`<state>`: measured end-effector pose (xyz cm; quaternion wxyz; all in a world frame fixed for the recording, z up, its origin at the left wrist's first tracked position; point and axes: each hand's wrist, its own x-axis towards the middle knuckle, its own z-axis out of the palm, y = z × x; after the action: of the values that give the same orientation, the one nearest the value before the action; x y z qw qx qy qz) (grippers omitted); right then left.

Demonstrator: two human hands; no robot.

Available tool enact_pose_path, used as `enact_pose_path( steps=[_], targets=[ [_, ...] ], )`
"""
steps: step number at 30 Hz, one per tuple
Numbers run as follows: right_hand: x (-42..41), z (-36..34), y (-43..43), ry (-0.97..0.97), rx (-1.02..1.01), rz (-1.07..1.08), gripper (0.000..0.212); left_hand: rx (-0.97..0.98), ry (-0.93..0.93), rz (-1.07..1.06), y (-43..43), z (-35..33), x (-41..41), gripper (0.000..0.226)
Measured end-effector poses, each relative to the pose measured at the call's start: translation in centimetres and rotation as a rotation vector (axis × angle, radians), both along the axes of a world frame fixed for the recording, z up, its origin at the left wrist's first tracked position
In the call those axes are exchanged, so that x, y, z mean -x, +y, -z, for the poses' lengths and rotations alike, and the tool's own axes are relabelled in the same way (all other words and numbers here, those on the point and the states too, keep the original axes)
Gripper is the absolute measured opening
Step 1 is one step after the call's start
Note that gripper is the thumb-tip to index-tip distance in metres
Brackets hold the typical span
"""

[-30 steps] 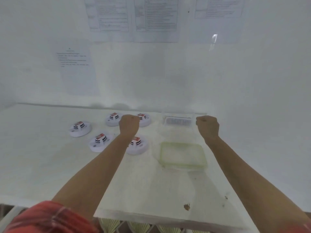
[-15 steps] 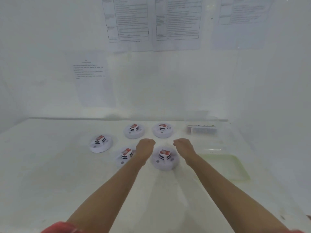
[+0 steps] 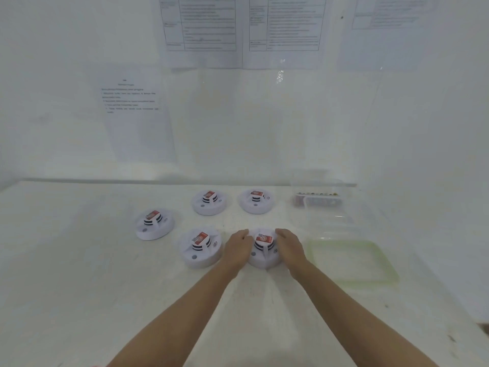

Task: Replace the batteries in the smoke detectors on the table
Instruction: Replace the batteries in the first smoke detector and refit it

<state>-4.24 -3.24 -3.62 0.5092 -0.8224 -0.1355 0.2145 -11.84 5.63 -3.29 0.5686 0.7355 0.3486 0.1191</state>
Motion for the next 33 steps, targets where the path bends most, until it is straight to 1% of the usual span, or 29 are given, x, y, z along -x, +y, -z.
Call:
enact_pose_path(
  steps=[2,6,10,11,13,14,15,17,19,20,21,22,23,25,27,29,30,32,33],
  targets=[
    [0.3,0.1,0.0,0.026,-0.045,0.015,0.043,0.019,-0.020,0.000,-0.3,0.2,0.2,0.045],
    [0.8,0.0,-0.3,0.059,-0.102,0.036,0.046,0.032,-0.037,0.000,-0.7,-0.2,0.1,0.045],
    [0.3,-1.2,-0.5,0.035,-0.202,0.043,0.050,-0.020,-0.071,0.019,-0.5,-2.1,-0.4,0.049],
    [0.1,-1.9,-0.5,0.018,-0.227,0.038,0.051,-0.047,-0.096,0.037,-0.4,-2.8,-0.6,0.043],
    [-0.6,-3.4,-0.6,-0.020,-0.297,0.040,0.051,-0.126,-0.145,0.094,-0.3,-4.3,-1.0,0.013],
    [-1.0,-4.3,-0.6,-0.031,-0.337,0.048,0.051,-0.178,-0.184,0.126,-0.2,-5.0,-1.4,0.016],
    [-1.4,-5.3,-0.7,-0.046,-0.367,0.053,0.050,-0.221,-0.223,0.153,-0.2,-5.9,-1.5,0.026],
    [-2.2,-7.1,-0.9,-0.093,-0.391,0.046,0.050,-0.264,-0.268,0.202,0.0,-7.2,-2.4,0.057],
    [-2.9,-8.7,-1.2,-0.154,-0.367,0.023,0.049,-0.335,-0.282,0.237,-0.1,-8.1,-3.6,0.096],
    [-3.1,-9.5,-1.5,-0.189,-0.337,0.005,0.049,-0.358,-0.295,0.241,0.0,-8.4,-4.2,0.110],
    [-3.2,-10.2,-1.8,-0.224,-0.305,-0.016,0.048,-0.363,-0.305,0.257,0.1,-8.5,-4.9,0.118],
    [-3.3,-11.0,-2.1,-0.258,-0.277,-0.037,0.048,-0.359,-0.317,0.284,0.2,-8.6,-5.5,0.118],
    [-3.4,-11.7,-2.4,-0.291,-0.258,-0.058,0.047,-0.356,-0.327,0.322,0.0,-9.0,-5.7,0.110],
    [-3.8,-13.0,-3.3,-0.335,-0.249,-0.094,0.047,-0.314,-0.390,0.377,-0.5,-9.7,-6.0,0.087],
    [-4.6,-14.1,-4.4,-0.322,-0.280,-0.120,0.046,-0.197,-0.437,0.385,-1.2,-9.9,-6.6,0.068],
    [-5.4,-14.5,-5.5,-0.285,-0.329,-0.141,0.040,-0.007,-0.450,0.379,-2.1,-10.0,-7.1,0.053],
    [-5.9,-14.5,-6.0,-0.277,-0.333,-0.152,0.037,0.087,-0.441,0.373,-2.4,-9.9,-7.5,0.050],
    [-6.9,-14.1,-6.7,-0.271,-0.322,-0.183,0.037,0.215,-0.421,0.367,-3.2,-9.6,-8.4,0.058],
    [-7.4,-13.7,-7.1,-0.279,-0.315,-0.193,0.039,0.265,-0.415,0.359,-3.5,-9.3,-9.0,0.058]
  ],
)
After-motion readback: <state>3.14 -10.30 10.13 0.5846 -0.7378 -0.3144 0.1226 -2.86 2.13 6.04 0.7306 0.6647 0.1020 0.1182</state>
